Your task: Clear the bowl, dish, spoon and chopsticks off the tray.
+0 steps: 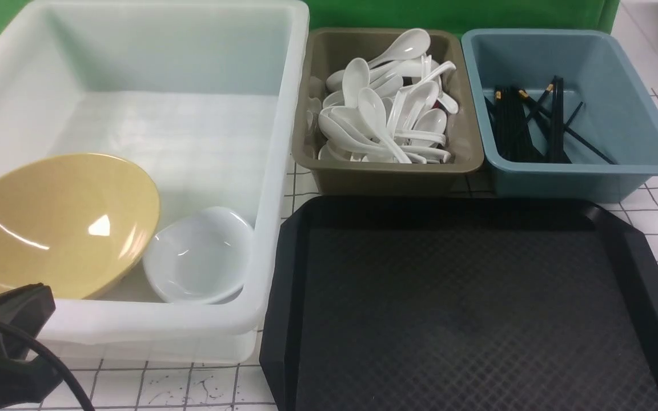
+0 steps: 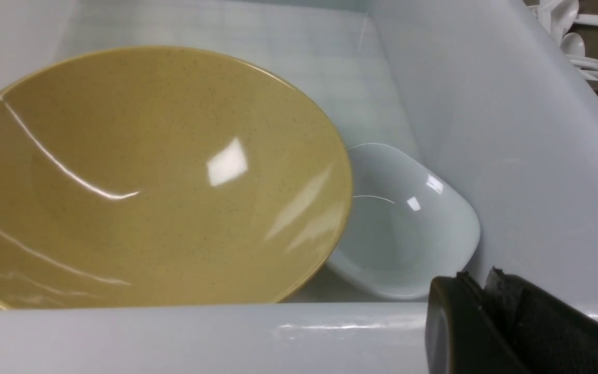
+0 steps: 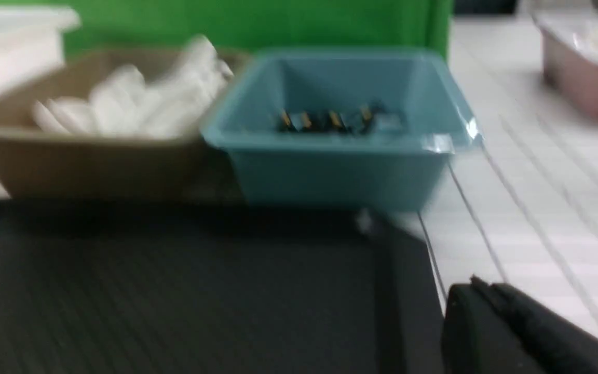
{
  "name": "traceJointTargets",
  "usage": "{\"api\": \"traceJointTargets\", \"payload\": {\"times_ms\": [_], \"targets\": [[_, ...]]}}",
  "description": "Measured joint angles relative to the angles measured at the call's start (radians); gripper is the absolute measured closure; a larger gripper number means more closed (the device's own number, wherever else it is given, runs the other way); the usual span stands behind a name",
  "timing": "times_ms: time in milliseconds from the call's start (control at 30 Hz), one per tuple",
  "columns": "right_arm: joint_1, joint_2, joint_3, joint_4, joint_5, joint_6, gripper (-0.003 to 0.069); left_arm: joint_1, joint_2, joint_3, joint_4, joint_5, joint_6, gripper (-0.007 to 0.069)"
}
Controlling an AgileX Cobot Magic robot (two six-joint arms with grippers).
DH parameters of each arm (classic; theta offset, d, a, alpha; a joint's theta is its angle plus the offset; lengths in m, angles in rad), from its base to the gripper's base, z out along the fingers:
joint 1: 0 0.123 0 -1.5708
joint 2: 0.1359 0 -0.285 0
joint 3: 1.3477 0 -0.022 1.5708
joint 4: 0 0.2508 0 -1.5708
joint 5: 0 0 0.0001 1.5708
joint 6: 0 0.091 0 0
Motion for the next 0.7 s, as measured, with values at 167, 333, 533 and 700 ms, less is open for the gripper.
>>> {"api": "traceJointTargets", "payload": {"times_ms": [167, 333, 533, 700], "targets": [[-0.014, -0.001, -0.002, 0.021, 0.033, -0.003, 0.061, 0.0, 0.0, 0.0, 0.0, 0.0, 0.0, 0.0589], [-0.014, -0.001, -0.002, 0.022, 0.037, -0.003, 0.0606, 0.0, 0.0, 0.0, 0.0, 0.0, 0.001, 0.0589], [-0.016, -0.001, -0.002, 0.022, 0.037, -0.003, 0.0601, 0.0, 0.0, 0.0, 0.0, 0.0, 0.001, 0.0589], [-0.02, -0.001, -0.002, 0.023, 0.038, -0.003, 0.0598, -0.01, -0.051, 0.044, -0.004, -0.025, 0.001, 0.0589]]}}
